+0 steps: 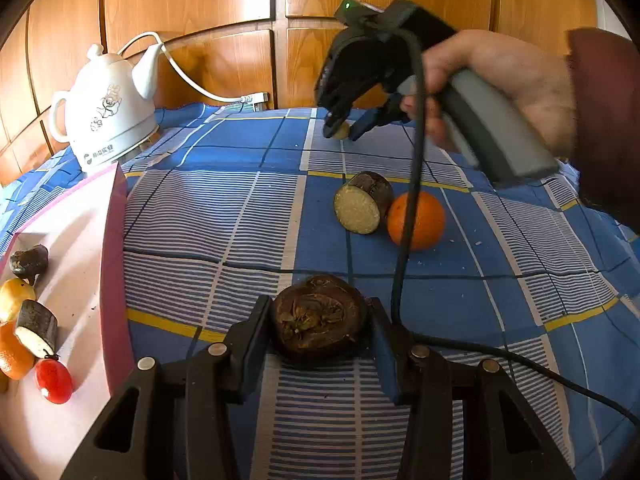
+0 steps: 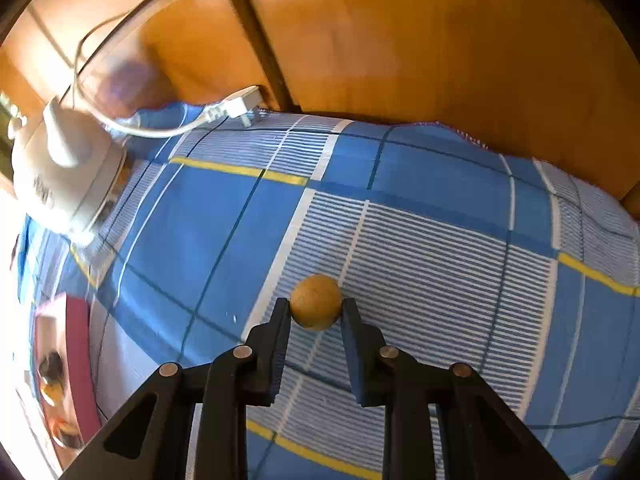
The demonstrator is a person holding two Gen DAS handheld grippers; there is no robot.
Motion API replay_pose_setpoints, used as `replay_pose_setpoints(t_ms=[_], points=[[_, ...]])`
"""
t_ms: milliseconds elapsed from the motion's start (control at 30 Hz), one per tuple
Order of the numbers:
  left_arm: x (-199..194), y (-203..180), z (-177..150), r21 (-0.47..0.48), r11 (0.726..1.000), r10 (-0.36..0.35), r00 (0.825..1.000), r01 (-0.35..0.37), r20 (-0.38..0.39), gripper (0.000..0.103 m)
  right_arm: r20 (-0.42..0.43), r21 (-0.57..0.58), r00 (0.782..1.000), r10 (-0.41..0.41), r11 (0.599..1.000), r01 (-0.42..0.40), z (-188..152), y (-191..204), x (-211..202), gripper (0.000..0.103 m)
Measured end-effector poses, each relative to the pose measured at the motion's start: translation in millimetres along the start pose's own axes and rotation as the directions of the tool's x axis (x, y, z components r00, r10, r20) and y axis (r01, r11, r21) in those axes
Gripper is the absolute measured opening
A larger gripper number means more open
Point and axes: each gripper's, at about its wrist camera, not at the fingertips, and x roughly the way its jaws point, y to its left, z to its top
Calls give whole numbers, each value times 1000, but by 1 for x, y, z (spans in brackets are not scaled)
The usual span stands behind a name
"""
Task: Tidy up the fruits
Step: 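Lift the dark brown fruit with left tool while right tool grasps the tan ball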
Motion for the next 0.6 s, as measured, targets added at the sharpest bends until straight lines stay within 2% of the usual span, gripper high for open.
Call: replay_pose_setpoints(t_ms=[100, 267, 400, 600], points=[[0, 1, 0, 1, 1000, 2, 1000, -2, 1, 47, 5, -41, 1000, -1, 999, 2, -15, -4, -20, 25], [1, 1, 0, 0, 1000, 0, 1000, 0, 1, 47, -13, -81, 1000, 0, 997, -1, -66, -30, -68, 25], [1, 1, 0, 0, 1000, 1, 1000, -1, 2, 47, -10, -82, 999, -49, 995, 48, -117, -63, -108, 25], [0, 0, 0, 5, 1000, 6, 1000, -6, 0, 47, 31, -61, 994, -105, 992, 107, -166, -88, -143, 25]])
